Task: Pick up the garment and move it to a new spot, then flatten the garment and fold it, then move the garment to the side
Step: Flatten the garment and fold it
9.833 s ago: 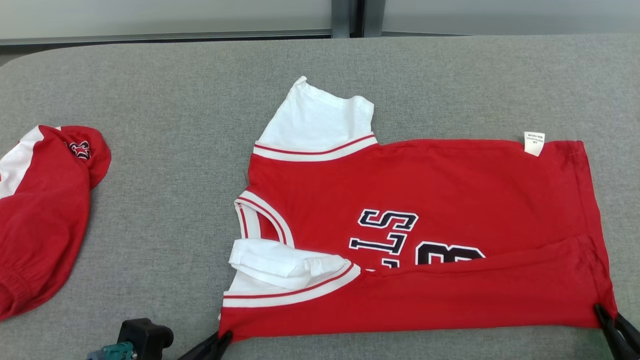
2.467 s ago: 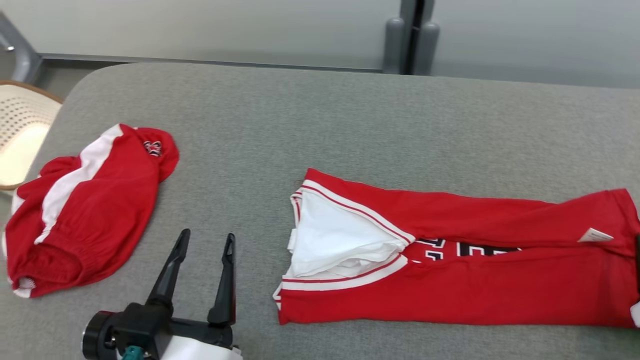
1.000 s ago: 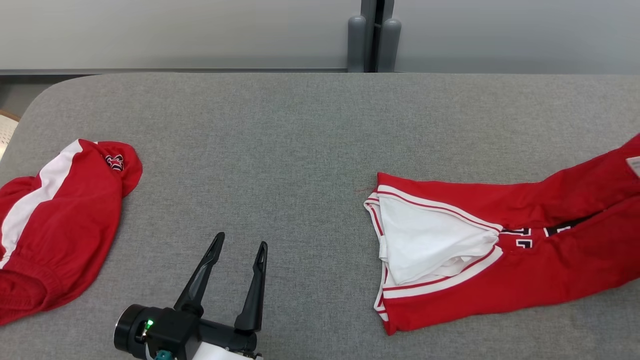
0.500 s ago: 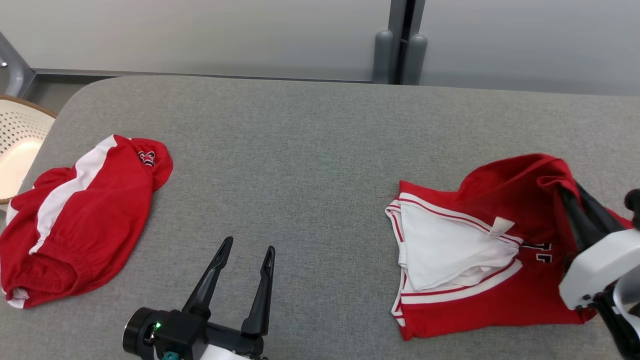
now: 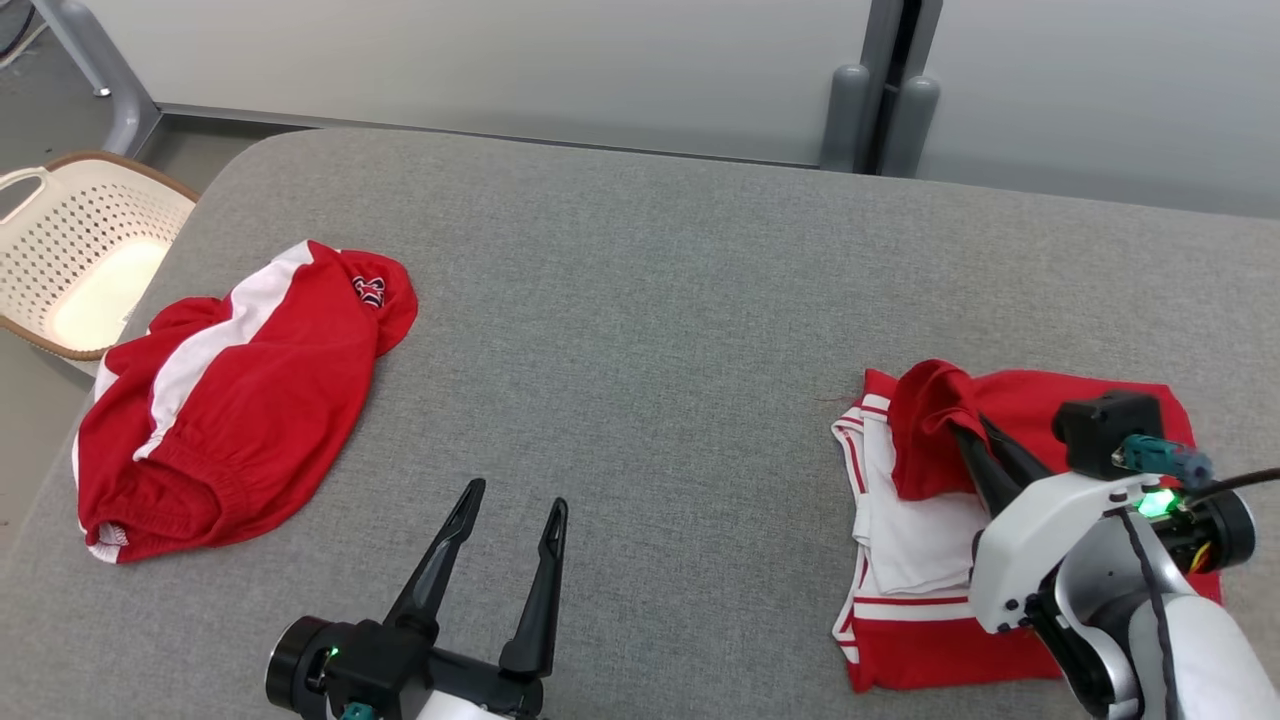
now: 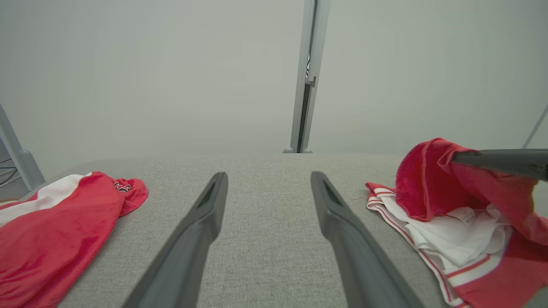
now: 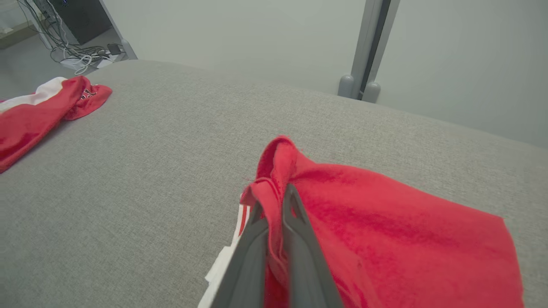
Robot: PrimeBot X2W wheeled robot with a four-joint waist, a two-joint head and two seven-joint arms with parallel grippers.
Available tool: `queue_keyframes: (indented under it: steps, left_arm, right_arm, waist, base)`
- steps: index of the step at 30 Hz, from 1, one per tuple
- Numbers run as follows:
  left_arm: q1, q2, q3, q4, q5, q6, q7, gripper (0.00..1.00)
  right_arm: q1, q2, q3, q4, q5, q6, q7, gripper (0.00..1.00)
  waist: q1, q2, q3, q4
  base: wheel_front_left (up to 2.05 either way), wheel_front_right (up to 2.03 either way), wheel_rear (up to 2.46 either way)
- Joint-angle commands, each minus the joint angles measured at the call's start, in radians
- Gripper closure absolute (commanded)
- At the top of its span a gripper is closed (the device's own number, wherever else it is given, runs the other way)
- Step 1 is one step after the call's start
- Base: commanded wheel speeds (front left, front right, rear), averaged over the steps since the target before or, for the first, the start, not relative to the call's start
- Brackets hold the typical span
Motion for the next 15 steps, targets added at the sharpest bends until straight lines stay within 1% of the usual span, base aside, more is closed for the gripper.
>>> queue_keyframes:
  steps: [1, 5, 6, 7, 8, 12, 15]
  left_arm:
    - [-0.008, 0.001, 0.000, 0.005, 0.004, -0.005, -0.001, 0.00]
    - [-0.014, -0.002, -0.003, 0.014, 0.005, -0.012, -0.001, 0.00]
    - [-0.014, -0.003, -0.003, 0.016, 0.005, -0.011, -0.001, 0.00]
    - [-0.014, -0.003, -0.003, 0.016, 0.005, -0.011, -0.001, 0.00]
    - [-0.014, -0.004, -0.003, 0.018, 0.005, -0.011, -0.001, 0.00]
    - [-0.004, -0.006, -0.001, 0.025, 0.006, -0.010, -0.001, 0.00]
    - [0.012, -0.007, 0.003, 0.031, 0.007, -0.006, -0.001, 0.00]
  right_arm:
    - [-0.025, 0.013, 0.007, 0.042, -0.012, -0.002, -0.024, 1.00]
    - [-0.043, 0.041, 0.033, 0.119, -0.021, -0.002, -0.039, 1.00]
    - [-0.042, 0.046, 0.037, 0.130, -0.022, -0.002, -0.041, 0.62]
    - [-0.042, 0.046, 0.037, 0.130, -0.022, -0.002, -0.041, 0.62]
    - [-0.042, 0.050, 0.038, 0.139, -0.021, -0.002, -0.046, 0.00]
    - [-0.015, 0.057, 0.049, 0.118, -0.010, -0.002, -0.055, 0.00]
    - [0.015, 0.036, 0.034, 0.039, -0.001, -0.002, -0.059, 0.00]
  waist:
    - [0.0000, -0.0001, 0.002, 0.012]
    - [0.0000, -0.0001, 0.000, 0.027]
    - [0.0000, -0.0001, -0.001, 0.030]
    - [0.0000, -0.0001, -0.001, 0.030]
    - [0.0000, -0.0001, -0.002, 0.032]
    - [0.0000, -0.0001, -0.013, 0.035]
    - [0.0000, -0.0001, -0.029, 0.029]
  base:
    - [0.00, 0.00, 0.00]
    - [0.00, 0.00, 0.00]
    - [0.00, 0.00, 0.00]
    - [0.00, 0.00, 0.00]
    - [0.00, 0.00, 0.00]
    - [0.00, 0.00, 0.00]
    - [0.00, 0.00, 0.00]
